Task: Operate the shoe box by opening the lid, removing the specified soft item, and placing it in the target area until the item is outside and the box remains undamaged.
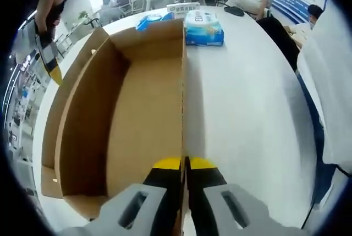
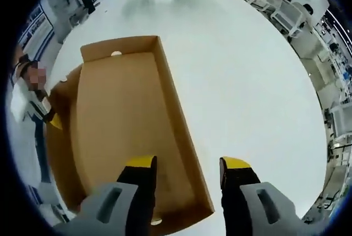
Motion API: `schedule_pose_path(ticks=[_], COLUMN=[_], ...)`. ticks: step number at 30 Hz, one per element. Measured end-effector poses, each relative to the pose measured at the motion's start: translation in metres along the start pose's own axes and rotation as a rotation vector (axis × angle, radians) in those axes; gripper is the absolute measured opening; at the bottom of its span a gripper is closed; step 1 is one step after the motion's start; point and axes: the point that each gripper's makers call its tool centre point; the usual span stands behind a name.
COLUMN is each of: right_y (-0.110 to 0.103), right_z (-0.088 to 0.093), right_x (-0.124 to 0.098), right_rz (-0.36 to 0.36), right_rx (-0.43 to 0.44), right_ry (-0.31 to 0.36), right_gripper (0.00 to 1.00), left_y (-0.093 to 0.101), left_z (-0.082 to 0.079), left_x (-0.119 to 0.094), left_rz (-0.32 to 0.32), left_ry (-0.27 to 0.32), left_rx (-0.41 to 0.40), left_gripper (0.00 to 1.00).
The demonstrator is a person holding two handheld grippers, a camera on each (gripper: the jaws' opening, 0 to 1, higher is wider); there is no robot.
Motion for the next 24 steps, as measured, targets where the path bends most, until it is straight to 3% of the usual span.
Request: schedule_pose_path(ticks=[6, 10, 17, 24], right_y=[-0.002, 0.0, 0.0, -0.014], right_z=[-0.001, -0.001, 0.005, 0.009], right_x=[0.012, 0.015, 0.016, 0.021], right_rz=[-0.019, -0.026, -0.03, -0.07], right_rx=[-0.032, -0.05, -0.081, -0.111], right_ry=[-0.016, -0.013, -0.037, -0.064], right_gripper=[0.42, 0.3, 0.23, 0.22], left_y=[0.0, 0.0, 0.001, 0.004], left_z=[0.0, 0.0, 0.0, 0.0], left_x=[0.0, 0.0, 0.0, 0.002], left_rz=[0.003, 0.007, 0.002, -0.001], left_ry=[0.003, 0.006, 0.011, -0.003], left_rx=[-0.005, -0.013, -0.007, 0.012], left_gripper=[0.01, 0.01, 0.01, 0.01])
Point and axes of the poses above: the point that each gripper's makers call its tool centre point, and the gripper's own axes: x roughly forward along the fingers, y roughly to its right, z roughly out of its underside, and after that the axes turned 4 degrees about -x, right-handed
